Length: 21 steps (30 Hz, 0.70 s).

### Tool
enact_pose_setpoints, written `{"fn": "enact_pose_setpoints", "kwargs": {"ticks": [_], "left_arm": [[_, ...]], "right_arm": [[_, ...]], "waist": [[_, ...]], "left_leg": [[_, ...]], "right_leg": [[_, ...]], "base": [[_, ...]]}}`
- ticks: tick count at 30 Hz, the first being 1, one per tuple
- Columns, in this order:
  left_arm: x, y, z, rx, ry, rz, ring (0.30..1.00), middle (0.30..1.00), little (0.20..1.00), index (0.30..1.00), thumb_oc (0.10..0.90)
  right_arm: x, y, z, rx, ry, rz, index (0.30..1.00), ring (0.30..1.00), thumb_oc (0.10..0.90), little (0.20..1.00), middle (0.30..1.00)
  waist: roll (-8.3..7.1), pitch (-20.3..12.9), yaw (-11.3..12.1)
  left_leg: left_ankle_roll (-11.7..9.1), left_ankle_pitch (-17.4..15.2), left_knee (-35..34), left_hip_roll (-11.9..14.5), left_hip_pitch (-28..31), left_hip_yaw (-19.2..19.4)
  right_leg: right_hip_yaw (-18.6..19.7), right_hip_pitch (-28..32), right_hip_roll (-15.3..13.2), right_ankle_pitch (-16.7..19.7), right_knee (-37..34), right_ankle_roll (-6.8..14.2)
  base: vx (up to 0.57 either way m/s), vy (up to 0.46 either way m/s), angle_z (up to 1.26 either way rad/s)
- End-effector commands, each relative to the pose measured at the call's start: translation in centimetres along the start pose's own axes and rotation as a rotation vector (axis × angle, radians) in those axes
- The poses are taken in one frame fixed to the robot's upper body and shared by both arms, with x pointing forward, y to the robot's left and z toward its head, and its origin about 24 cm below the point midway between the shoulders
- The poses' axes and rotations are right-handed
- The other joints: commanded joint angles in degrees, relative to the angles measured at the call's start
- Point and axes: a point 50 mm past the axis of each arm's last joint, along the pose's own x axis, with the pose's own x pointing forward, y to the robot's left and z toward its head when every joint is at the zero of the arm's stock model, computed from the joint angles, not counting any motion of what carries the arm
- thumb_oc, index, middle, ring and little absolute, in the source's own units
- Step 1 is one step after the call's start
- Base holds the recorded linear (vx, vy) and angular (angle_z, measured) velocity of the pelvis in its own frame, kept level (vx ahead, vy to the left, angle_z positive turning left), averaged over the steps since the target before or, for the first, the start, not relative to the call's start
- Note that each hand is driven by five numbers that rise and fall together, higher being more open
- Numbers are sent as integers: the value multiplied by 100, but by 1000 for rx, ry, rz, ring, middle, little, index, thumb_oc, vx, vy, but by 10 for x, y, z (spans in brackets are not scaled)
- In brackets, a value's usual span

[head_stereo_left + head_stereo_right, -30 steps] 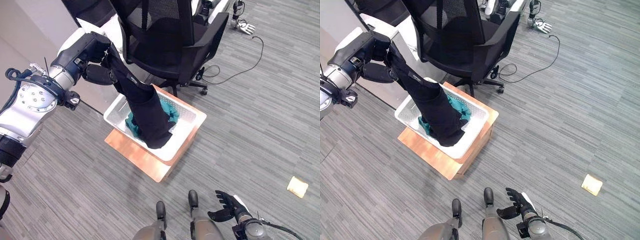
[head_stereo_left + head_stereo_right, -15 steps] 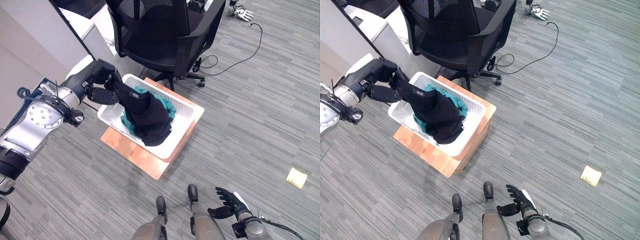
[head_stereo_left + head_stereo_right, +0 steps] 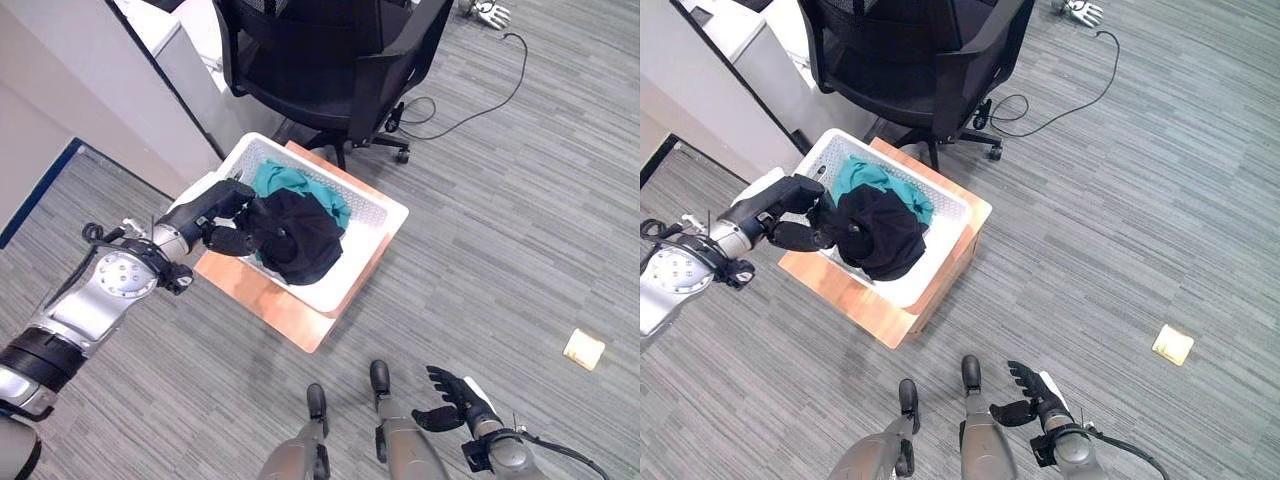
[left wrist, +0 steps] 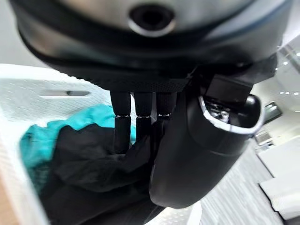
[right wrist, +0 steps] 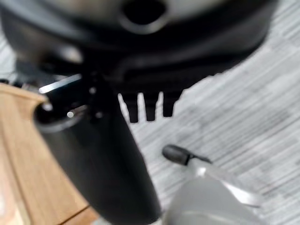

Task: Pick up bed clothes into laundry basket.

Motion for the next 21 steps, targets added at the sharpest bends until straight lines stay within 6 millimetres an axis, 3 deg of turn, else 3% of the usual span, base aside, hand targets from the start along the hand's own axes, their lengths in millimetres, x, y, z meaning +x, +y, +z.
{"fn": "enact_pose_setpoints", "kwargs": {"ticks": [1,2,3,10,16,21], "left_arm": [[24,50,61,102,-221,191,300,300,300,300,400],[29,49,70,133,-240,173,785,785,785,785,723],[33,51,78,161,-260,166,900,900,900,900,800],[51,56,120,294,-368,203,900,900,900,900,800],[48,56,128,414,-371,155,900,900,900,900,800],[38,54,130,630,-355,80,900,900,900,900,800]], "right_arm": [[-16,-9,-7,-64,-28,-9,900,900,800,900,900],[-16,-10,-8,-69,-23,-10,900,900,800,900,900],[-16,-10,-8,-67,-21,-12,900,900,800,900,900],[-18,-9,-11,-53,-16,-5,900,900,800,900,900],[-20,-9,-17,-41,6,-13,900,900,800,900,900],[-20,-12,-20,-46,23,-30,900,900,800,900,900]], "waist": [[-6,-342,-152],[22,-343,-183],[38,-346,-194],[84,-373,-243],[114,-393,-197],[150,-382,-132]], "left_leg": [[-121,82,-2,116,-259,-114],[-120,83,-2,108,-269,-113],[-121,85,-2,106,-281,-116],[-114,79,-2,73,-333,-151],[-108,76,-2,62,-319,-174],[-109,89,-2,57,-295,-201]], "right_leg": [[-28,512,-252,-617,19,487],[-27,505,-251,-618,19,491],[-32,502,-254,-621,19,496],[0,444,-269,-611,19,501],[-1,467,-264,-637,19,501],[-11,497,-252,-652,19,496]], "base": [[11,1,4],[10,1,5],[12,3,7],[8,-1,1],[7,-6,-2],[0,0,0]]}}
